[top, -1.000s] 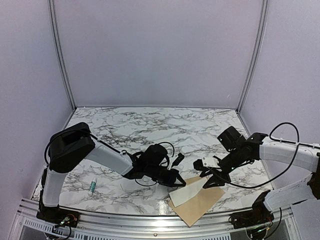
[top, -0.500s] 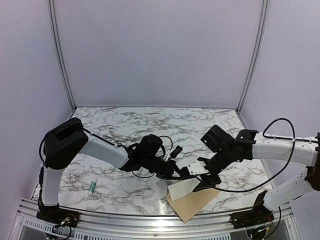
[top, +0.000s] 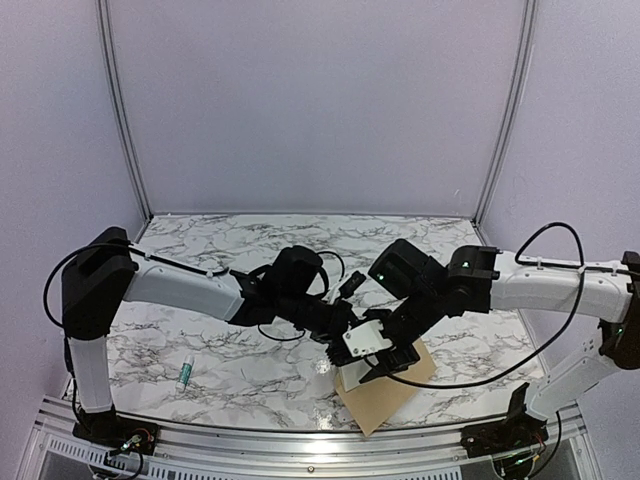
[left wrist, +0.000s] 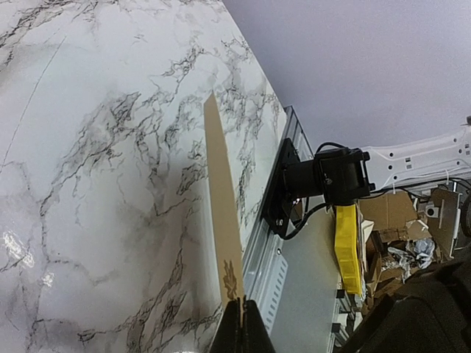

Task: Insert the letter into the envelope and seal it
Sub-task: Pick up the envelope at the center of the board, then pass from the left arm to the right

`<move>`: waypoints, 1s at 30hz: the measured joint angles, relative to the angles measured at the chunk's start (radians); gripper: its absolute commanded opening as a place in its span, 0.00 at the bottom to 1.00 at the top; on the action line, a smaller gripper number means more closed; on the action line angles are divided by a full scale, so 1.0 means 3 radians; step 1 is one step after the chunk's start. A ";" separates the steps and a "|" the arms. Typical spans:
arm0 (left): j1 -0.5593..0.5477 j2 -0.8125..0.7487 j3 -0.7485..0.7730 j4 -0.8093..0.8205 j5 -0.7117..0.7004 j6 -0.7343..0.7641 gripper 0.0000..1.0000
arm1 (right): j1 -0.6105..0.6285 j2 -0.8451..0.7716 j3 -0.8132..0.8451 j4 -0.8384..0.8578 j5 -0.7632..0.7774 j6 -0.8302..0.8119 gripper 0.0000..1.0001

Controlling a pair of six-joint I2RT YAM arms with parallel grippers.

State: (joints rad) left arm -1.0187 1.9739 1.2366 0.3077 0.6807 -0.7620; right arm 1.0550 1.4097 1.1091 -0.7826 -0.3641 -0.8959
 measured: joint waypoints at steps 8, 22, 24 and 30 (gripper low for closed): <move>-0.0098 -0.0015 0.0385 -0.0694 -0.0191 0.0308 0.00 | 0.0037 0.0161 0.0140 -0.0106 0.0064 -0.0072 0.56; -0.0130 -0.0017 0.0420 -0.0954 -0.0207 0.0456 0.00 | 0.0081 0.0253 0.0367 -0.0329 0.0111 -0.0139 0.28; -0.0130 -0.0017 0.0420 -0.0955 -0.0209 0.0467 0.00 | 0.0081 0.0263 0.0392 -0.0366 0.0111 -0.0137 0.42; -0.0130 -0.0017 0.0420 -0.0956 -0.0216 0.0470 0.00 | 0.0090 0.0270 0.0398 -0.0360 0.0114 -0.0114 0.53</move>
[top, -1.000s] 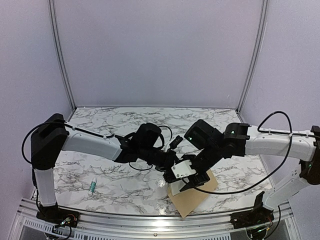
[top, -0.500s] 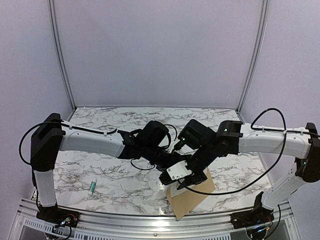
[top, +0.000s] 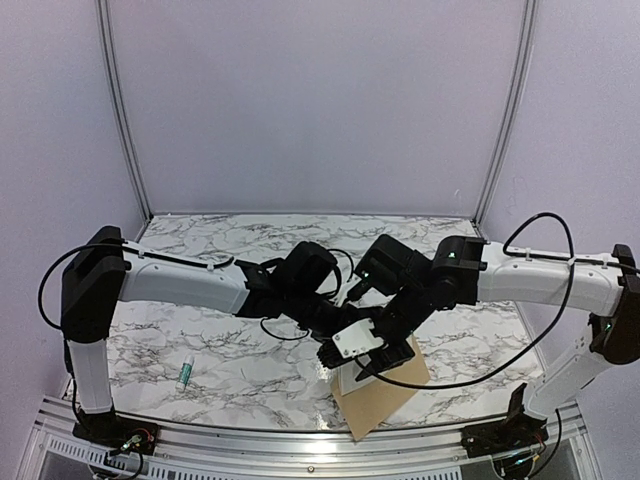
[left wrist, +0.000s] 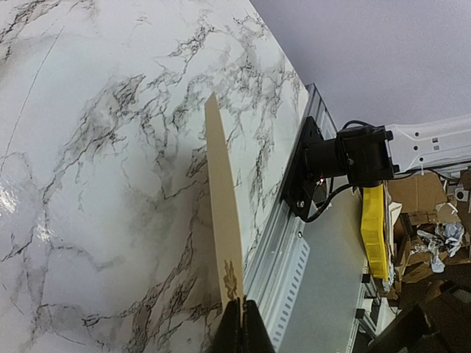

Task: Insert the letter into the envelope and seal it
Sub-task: Pass from the left arm to the right

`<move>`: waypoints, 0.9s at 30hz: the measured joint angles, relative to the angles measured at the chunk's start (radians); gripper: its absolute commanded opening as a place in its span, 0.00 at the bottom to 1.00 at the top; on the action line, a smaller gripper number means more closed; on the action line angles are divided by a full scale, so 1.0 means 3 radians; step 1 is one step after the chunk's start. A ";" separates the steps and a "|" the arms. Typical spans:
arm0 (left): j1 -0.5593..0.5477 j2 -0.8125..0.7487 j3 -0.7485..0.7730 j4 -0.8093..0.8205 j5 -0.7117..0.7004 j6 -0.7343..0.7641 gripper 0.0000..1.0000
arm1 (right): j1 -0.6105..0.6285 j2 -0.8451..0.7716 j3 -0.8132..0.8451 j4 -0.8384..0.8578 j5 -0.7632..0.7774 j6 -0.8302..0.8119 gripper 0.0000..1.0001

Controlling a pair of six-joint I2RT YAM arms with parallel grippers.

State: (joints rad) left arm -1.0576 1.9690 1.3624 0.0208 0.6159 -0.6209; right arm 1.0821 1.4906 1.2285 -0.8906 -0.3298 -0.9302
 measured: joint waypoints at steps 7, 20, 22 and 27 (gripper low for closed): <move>0.0001 0.0000 0.0000 -0.0023 -0.0003 -0.0006 0.00 | 0.0052 0.0060 0.0020 0.0000 0.0024 -0.0018 0.54; 0.0019 0.0001 0.0000 -0.0212 -0.0053 0.0000 0.00 | 0.0083 0.0189 0.0034 -0.0028 0.0070 -0.0028 0.57; 0.0018 0.0000 0.0000 -0.0221 -0.0052 0.0018 0.00 | 0.0100 0.0187 0.0043 -0.0039 0.0080 -0.0017 0.56; 0.0015 -0.0023 -0.0011 -0.0243 -0.0079 0.0276 0.00 | 0.0126 0.0075 0.0116 -0.0070 0.0039 0.0048 0.51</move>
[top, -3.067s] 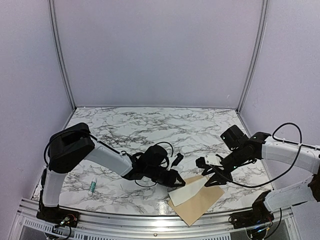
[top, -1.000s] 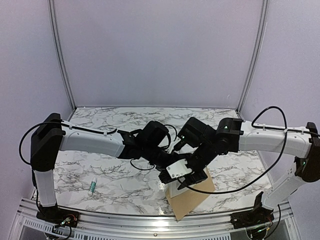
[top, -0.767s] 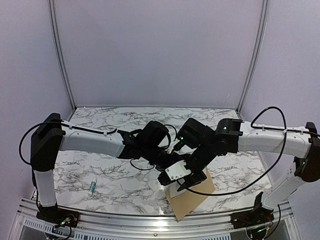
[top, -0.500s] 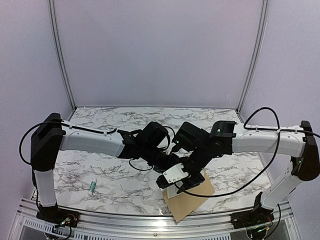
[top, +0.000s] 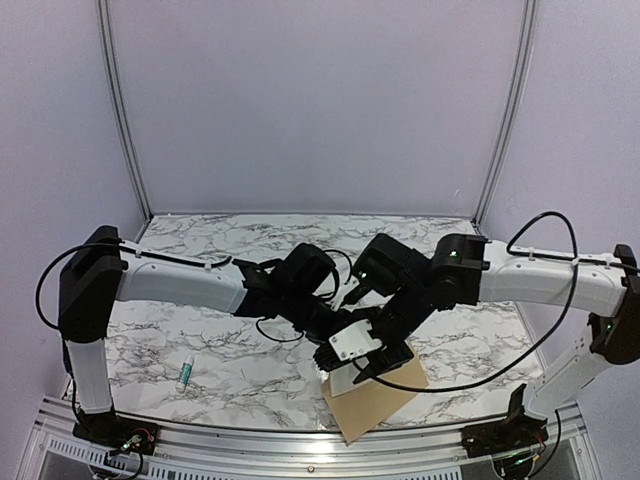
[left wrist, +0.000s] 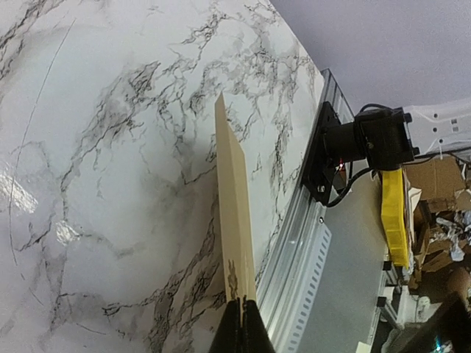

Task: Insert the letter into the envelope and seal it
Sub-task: Pass from the left arm to the right

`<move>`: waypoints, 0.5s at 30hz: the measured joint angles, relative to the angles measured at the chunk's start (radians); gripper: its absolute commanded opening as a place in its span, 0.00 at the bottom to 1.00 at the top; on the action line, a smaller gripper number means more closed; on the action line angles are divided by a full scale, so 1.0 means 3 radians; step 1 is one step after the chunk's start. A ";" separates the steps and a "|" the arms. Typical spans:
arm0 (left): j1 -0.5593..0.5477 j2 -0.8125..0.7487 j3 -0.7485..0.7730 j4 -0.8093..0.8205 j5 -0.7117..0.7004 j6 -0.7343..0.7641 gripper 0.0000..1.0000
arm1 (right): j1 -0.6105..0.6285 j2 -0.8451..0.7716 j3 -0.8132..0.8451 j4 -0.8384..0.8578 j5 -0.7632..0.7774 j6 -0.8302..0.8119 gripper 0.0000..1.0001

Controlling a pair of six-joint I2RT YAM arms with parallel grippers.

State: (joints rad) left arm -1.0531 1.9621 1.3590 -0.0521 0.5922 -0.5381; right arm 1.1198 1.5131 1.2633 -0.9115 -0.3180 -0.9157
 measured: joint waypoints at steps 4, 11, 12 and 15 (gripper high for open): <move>0.0001 -0.0160 -0.0093 -0.0031 -0.0032 0.0393 0.00 | -0.0231 -0.0384 0.0009 -0.0109 -0.0242 0.0032 0.48; -0.0003 -0.0462 -0.0134 -0.0215 -0.0179 0.1212 0.00 | -0.1160 -0.0973 -0.0346 -0.0128 -0.0547 0.0045 0.48; -0.0009 -0.0481 -0.0131 -0.0254 -0.0214 0.1333 0.00 | -0.1258 -0.1006 -0.0418 -0.0114 -0.0627 0.0083 0.48; -0.0034 -0.0504 -0.0102 -0.0408 -0.0328 0.1637 0.00 | -0.1630 -0.0964 -0.0498 -0.0078 -0.0815 0.0151 0.48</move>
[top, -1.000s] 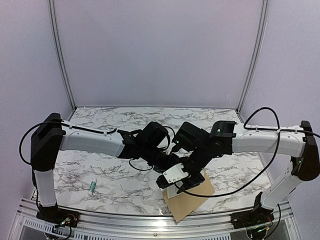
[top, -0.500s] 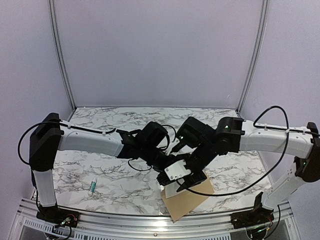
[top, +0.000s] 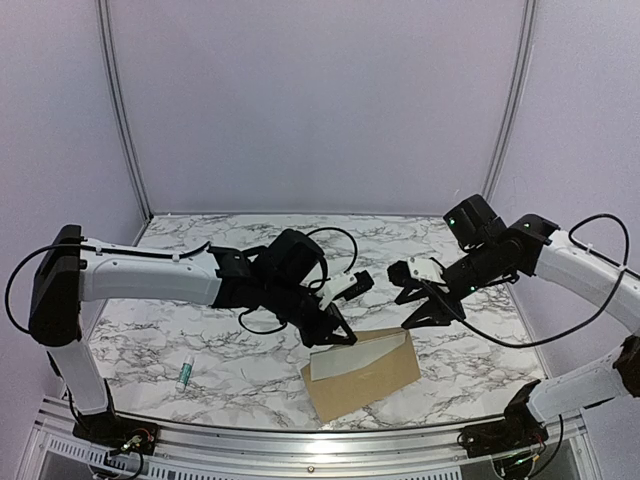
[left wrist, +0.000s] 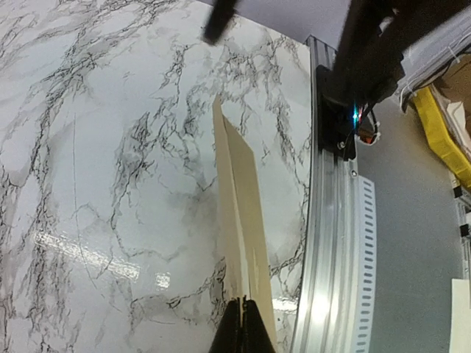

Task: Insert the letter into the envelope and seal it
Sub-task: Pass from the left arm to the right

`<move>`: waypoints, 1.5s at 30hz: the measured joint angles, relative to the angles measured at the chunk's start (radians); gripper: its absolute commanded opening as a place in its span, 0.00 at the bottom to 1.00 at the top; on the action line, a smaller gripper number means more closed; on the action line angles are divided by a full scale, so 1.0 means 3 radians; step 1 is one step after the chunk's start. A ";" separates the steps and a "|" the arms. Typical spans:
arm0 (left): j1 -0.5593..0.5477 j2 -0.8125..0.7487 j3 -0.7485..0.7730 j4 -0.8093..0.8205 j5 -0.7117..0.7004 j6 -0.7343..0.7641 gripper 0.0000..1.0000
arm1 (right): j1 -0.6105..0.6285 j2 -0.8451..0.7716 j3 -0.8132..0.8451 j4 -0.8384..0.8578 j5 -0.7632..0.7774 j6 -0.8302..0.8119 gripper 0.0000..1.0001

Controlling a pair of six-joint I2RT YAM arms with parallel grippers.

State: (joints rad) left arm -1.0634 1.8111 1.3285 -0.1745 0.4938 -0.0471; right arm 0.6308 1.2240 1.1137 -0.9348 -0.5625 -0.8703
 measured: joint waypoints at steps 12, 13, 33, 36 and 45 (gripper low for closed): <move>-0.0186 -0.0083 0.0285 -0.0540 -0.0627 0.0684 0.00 | -0.0264 0.0132 -0.0281 0.0359 -0.0593 0.0289 0.52; -0.0193 -0.0103 0.0280 -0.0567 -0.0651 0.0718 0.00 | -0.0264 0.0130 -0.0295 0.0393 -0.0604 0.0305 0.52; -0.0281 -0.0248 0.0276 -0.0664 -0.0882 0.0884 0.00 | -0.0211 0.0445 -0.0389 0.0530 -0.0896 0.0256 0.00; -0.0281 -0.0248 0.0276 -0.0671 -0.0941 0.0874 0.12 | -0.0211 0.0474 -0.0389 0.0526 -0.0922 0.0243 0.00; -0.0271 -0.0248 0.0159 -0.0623 -0.1095 0.0601 0.16 | -0.0211 0.0487 -0.0390 0.0498 -0.0963 0.0111 0.00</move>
State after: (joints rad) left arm -1.1446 1.7367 1.3762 -0.3614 0.1654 0.1333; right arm 0.5674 1.3701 0.9966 -0.7853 -0.8513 -0.8371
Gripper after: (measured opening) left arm 0.176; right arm 0.001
